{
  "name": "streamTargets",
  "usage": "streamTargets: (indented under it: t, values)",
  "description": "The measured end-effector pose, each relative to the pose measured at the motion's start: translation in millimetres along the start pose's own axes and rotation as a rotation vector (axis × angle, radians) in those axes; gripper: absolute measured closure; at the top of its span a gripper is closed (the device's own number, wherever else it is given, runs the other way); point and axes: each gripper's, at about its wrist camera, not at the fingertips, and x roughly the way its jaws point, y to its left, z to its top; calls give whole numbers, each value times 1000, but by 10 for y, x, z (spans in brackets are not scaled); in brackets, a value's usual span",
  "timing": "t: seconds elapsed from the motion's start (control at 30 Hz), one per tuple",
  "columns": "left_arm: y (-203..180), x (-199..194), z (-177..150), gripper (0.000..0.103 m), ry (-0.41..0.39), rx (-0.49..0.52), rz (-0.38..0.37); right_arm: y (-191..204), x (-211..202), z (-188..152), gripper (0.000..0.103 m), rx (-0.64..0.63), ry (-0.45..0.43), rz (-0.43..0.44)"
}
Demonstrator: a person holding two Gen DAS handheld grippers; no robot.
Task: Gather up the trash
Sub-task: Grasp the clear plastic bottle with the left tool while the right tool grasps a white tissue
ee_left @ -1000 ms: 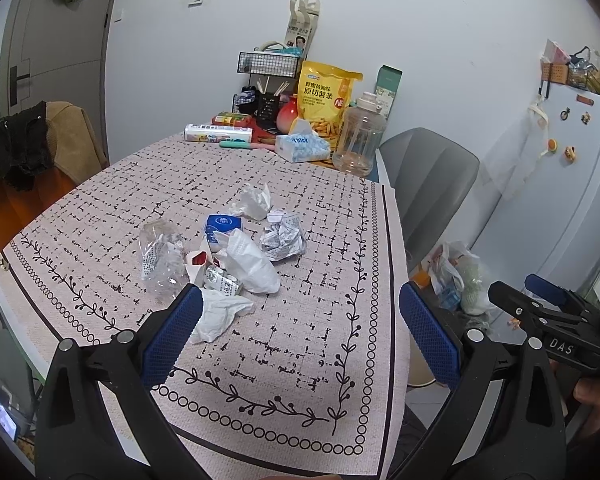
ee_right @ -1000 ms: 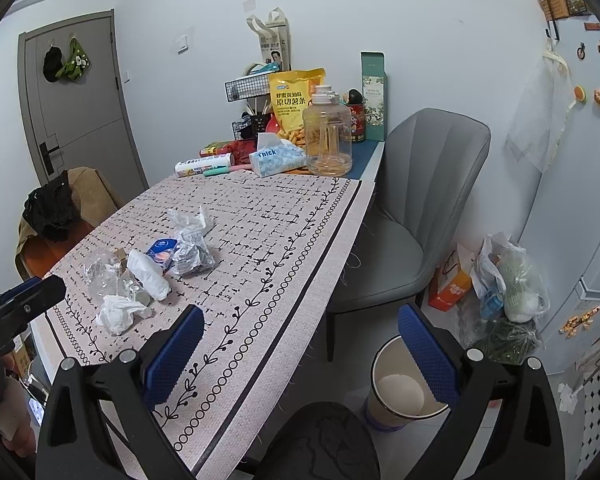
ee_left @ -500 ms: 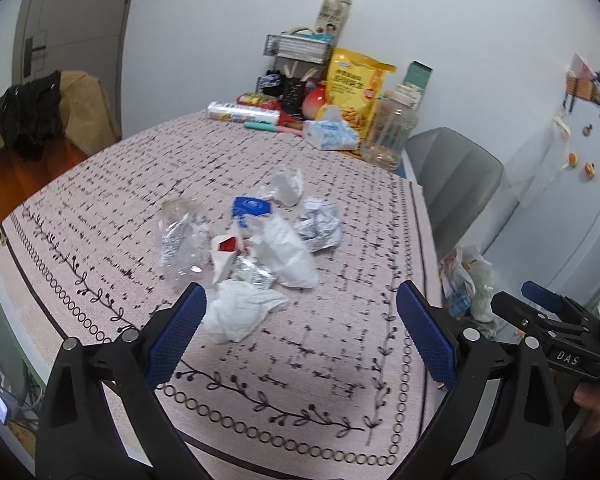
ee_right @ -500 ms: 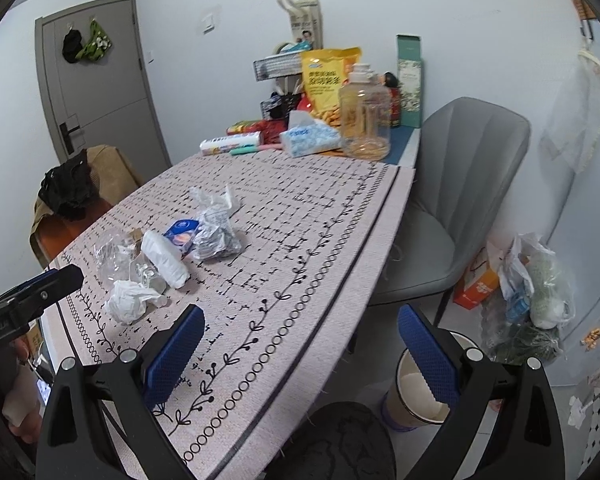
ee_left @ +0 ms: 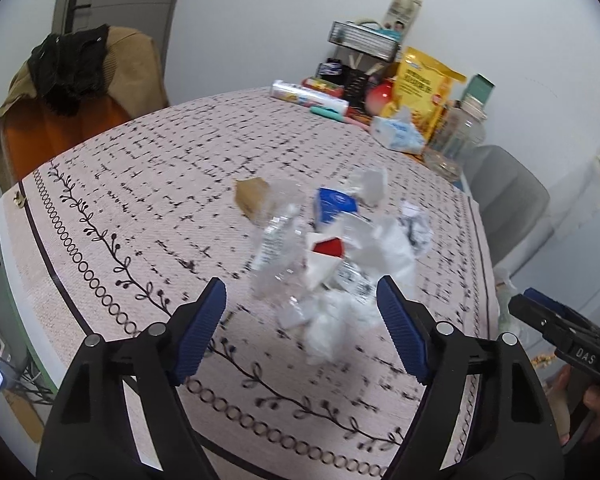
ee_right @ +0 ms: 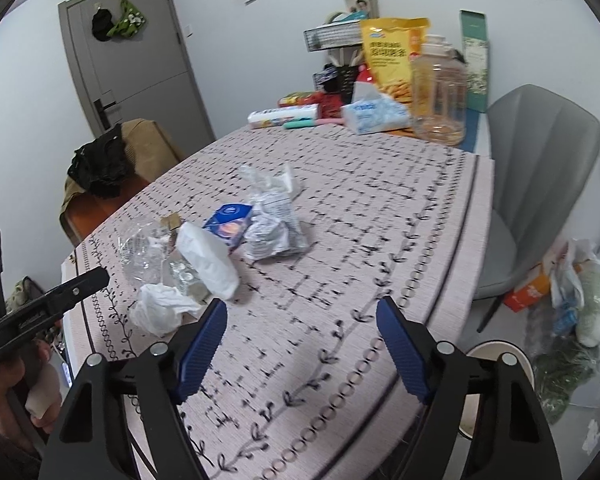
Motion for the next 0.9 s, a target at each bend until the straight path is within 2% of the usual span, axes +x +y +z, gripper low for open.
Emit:
streamTargets:
  t: [0.2,0.4,0.5,0.53,0.63,0.9]
  values:
    - [127,205,107,29,10,-25,-2,121,244,67,37,-11,37,44]
    - [202,475,220,40,30,-60,-14,225,446,131,42,-16,63,82]
    - [253,593,254,55,46,-83,-18,317,543,168,43,-28,75,101]
    - [274,628,259,66,57,-93,-30,335,559,178,43,-31,80,106]
    - [311,616,265,75,53,-113,-48,447,659,226,43,-50,91,129]
    - [497,304,276,75,-6,-142,-16,739,942,306,43,-107,124,162]
